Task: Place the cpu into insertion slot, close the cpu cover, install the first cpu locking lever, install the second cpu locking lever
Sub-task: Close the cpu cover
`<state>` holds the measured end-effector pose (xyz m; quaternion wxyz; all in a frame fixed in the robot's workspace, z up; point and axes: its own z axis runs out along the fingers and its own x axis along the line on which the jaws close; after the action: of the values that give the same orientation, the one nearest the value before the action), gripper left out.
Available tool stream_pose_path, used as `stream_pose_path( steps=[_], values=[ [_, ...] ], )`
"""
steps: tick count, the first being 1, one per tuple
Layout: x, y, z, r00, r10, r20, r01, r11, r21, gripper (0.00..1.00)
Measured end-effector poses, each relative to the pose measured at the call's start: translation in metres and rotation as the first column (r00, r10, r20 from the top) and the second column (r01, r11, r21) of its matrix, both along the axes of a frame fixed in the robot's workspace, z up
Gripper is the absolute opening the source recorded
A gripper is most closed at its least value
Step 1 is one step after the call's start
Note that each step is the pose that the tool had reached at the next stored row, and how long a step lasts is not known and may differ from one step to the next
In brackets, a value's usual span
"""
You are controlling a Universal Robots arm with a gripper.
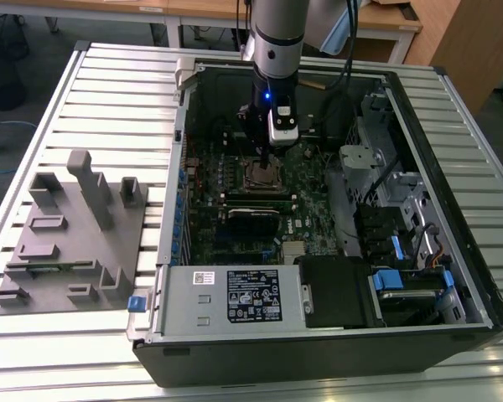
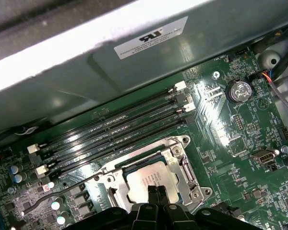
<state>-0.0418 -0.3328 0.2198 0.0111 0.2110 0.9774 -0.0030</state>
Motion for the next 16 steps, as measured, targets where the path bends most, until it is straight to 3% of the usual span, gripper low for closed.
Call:
stream_pose_path(
  steps=[8, 12, 16],
  values=[
    [0.0, 0.0, 0.0, 1.0, 0.01, 0.0, -0.01, 1.0, -0.0001, 0.1],
    [0.0, 0.0, -0.0005, 0.9983, 0.058, 0.0, -0.058, 0.9983, 0.0, 0.1],
    [0.0, 0.0, -0.0014, 0.9922, 0.125, 0.0001, -0.125, 0.9922, 0.0002, 0.1]
  ],
)
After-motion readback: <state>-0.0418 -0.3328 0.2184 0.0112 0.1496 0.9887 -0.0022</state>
